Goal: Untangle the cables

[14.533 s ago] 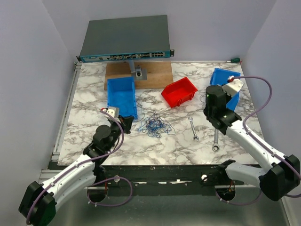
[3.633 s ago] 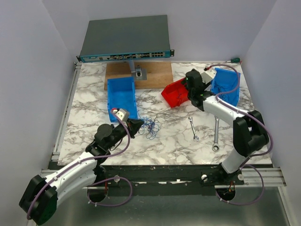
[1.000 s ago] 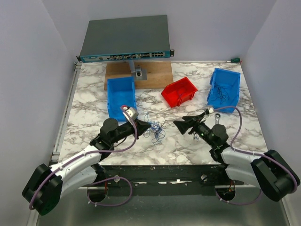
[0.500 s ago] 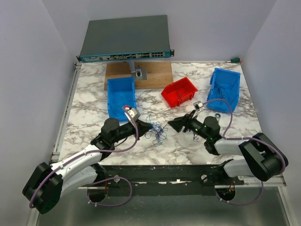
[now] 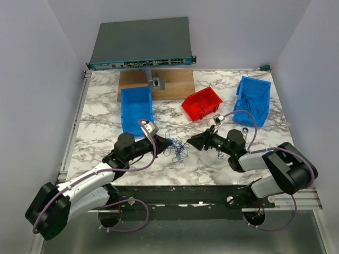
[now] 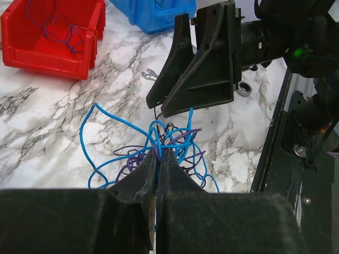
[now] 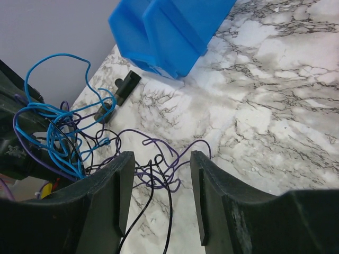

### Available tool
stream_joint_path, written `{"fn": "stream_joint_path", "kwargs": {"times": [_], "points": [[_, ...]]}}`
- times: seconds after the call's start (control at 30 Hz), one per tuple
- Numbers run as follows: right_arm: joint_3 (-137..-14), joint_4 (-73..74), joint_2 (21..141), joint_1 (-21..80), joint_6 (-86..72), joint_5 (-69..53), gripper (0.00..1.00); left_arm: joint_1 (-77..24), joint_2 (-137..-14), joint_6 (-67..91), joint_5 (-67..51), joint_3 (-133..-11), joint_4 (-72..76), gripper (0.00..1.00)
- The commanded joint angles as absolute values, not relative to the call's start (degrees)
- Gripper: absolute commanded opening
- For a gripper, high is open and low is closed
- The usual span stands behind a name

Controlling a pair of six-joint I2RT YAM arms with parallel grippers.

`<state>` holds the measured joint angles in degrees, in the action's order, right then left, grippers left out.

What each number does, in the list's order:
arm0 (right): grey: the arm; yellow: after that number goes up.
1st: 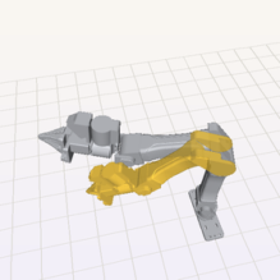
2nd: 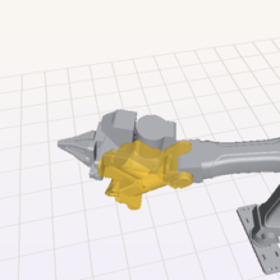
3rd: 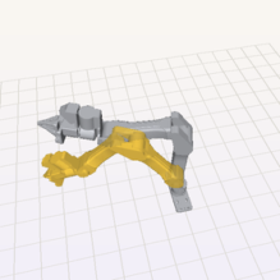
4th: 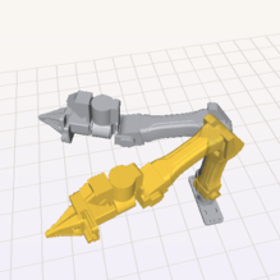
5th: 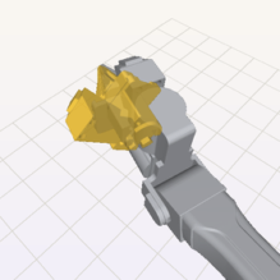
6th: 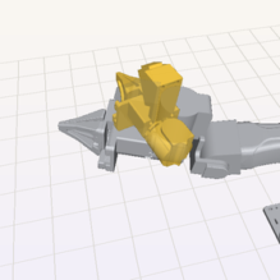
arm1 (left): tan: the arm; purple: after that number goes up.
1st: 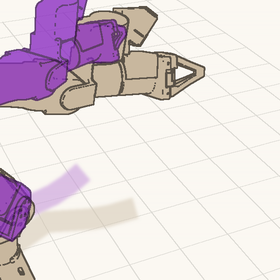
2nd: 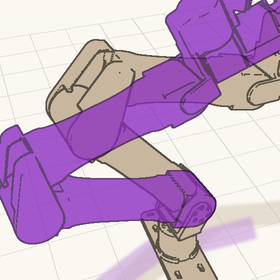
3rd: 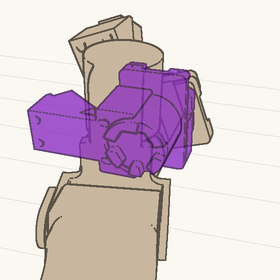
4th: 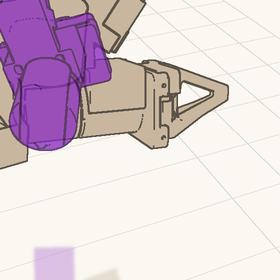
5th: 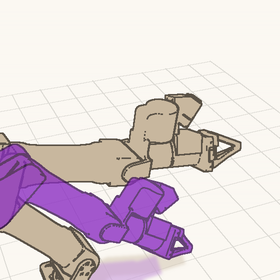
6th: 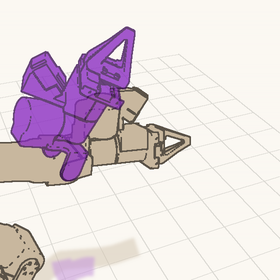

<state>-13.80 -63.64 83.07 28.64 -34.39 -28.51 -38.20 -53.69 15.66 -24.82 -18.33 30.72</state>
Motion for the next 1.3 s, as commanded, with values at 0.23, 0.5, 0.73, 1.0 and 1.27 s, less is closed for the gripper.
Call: {"fn": "stream_joint_path", "kwargs": {"times": [0.23, 0.5, 0.73, 1.0, 1.27], "points": [[-16.58, -66.58, 86.17, 30.32, -34.04, -33.15, 0.48, -38.77, -52.47, 14.85, -24.96, -19.24, 32.51, 0.00], [-15.85, -59.31, 80.67, 31.00, -30.59, -24.43, 0.01, -38.85, -51.62, 14.81, -23.43, -19.24, 31.65, 0.00], [-11.46, -50.10, 68.01, 30.95, -29.31, -0.89, 0.01, -38.85, -49.55, 14.85, -17.25, -18.56, 29.63, 0.00], [-8.73, -42.45, 54.57, 30.94, -29.91, 15.48, 0.01, -38.85, -49.10, 15.45, -11.57, -19.15, 26.74, 0.04], [-24.07, -28.46, 54.52, 31.01, -24.67, -3.21, 0.01, -38.85, -46.87, 15.58, -11.74, -17.66, 28.03, 0.76]]}}
